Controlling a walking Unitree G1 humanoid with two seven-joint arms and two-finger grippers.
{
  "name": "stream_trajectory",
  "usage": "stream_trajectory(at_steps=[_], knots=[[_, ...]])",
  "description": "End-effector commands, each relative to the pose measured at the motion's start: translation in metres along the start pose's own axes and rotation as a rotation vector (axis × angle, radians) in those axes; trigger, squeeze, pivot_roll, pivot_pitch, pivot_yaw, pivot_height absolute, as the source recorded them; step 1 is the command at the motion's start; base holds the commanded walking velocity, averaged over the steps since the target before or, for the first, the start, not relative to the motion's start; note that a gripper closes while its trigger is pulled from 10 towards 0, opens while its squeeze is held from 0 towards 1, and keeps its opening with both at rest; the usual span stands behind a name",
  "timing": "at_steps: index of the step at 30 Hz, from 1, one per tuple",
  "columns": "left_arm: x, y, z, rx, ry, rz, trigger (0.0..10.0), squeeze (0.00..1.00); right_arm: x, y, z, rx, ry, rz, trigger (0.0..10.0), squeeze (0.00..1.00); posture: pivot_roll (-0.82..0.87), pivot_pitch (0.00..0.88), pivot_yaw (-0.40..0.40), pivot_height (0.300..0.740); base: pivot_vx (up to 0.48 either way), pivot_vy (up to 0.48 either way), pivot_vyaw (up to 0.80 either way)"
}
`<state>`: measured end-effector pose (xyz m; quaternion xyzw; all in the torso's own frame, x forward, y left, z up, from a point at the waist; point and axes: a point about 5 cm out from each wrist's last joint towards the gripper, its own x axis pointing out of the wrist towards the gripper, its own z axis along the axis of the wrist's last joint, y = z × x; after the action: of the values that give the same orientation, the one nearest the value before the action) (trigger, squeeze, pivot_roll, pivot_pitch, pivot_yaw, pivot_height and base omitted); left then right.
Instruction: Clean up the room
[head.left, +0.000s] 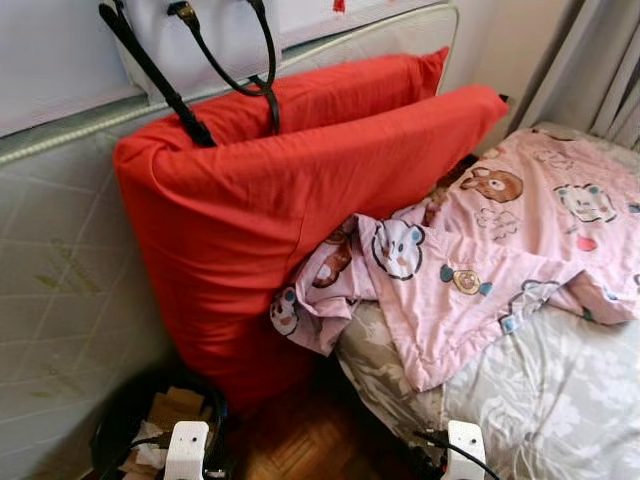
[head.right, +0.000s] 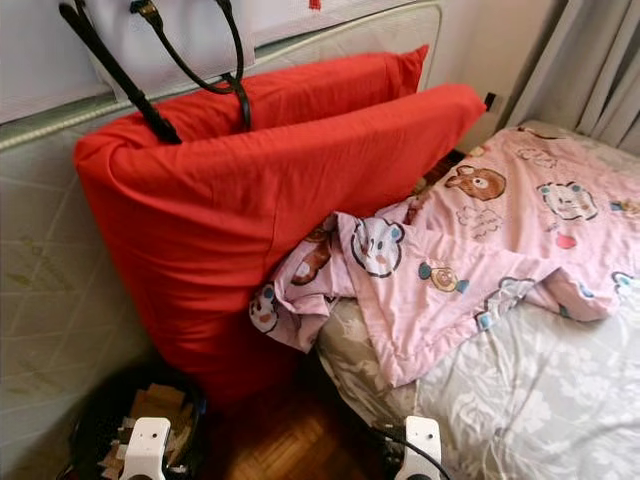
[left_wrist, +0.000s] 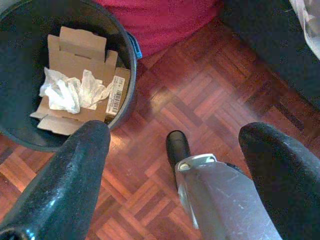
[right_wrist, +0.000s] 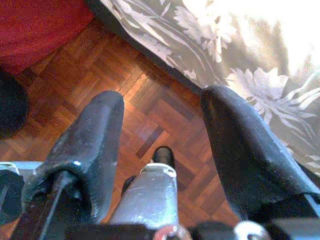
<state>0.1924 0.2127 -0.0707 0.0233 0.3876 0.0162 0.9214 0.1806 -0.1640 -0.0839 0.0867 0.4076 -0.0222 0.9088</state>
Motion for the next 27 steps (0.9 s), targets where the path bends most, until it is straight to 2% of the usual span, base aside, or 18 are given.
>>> stream_trajectory(at_steps=[1, 7, 12, 14, 24, 27], knots=[[-0.0005, 0.0012, -0.0022, -0.003, 0.011, 0.005, 10.0, 0.0, -0.0011, -0.0018, -0.0026, 0.009, 0.002, -0.006, 10.0, 0.0, -0.05, 0.058, -0.041, 0.74, 0.0, 0.0, 0.0], [-0.0007, 0.0007, -0.0033, -0.035, 0.013, 0.011, 10.0, 0.0, -0.0008, -0.0015, -0.0025, -0.028, 0.014, 0.001, 10.0, 0.0, -0.05, 0.054, -0.044, 0.74, 0.0, 0.0, 0.0], [-0.0006, 0.0003, -0.0032, -0.036, 0.014, 0.009, 10.0, 0.0, -0.0003, 0.0004, -0.0014, -0.042, 0.012, 0.018, 10.0, 0.0, -0.05, 0.056, -0.047, 0.74, 0.0, 0.0, 0.66], [-0.0005, 0.0, -0.0031, -0.037, 0.013, 0.009, 10.0, 0.0, -0.0003, -0.0005, -0.0009, -0.02, 0.006, 0.007, 10.0, 0.0, -0.05, 0.057, -0.048, 0.74, 0.0, 0.0, 0.61], [-0.0003, -0.0008, -0.003, -0.05, 0.011, 0.017, 10.0, 0.0, -0.0004, -0.0034, 0.0013, -0.006, -0.009, -0.006, 10.0, 0.0, -0.05, 0.062, -0.054, 0.74, 0.0, 0.0, 0.0], [-0.0003, -0.0013, -0.003, -0.056, 0.011, 0.012, 10.0, 0.0, -0.0003, -0.0034, 0.0016, -0.009, -0.009, -0.003, 10.0, 0.0, -0.05, 0.063, -0.055, 0.74, 0.267, 0.0, 0.0]])
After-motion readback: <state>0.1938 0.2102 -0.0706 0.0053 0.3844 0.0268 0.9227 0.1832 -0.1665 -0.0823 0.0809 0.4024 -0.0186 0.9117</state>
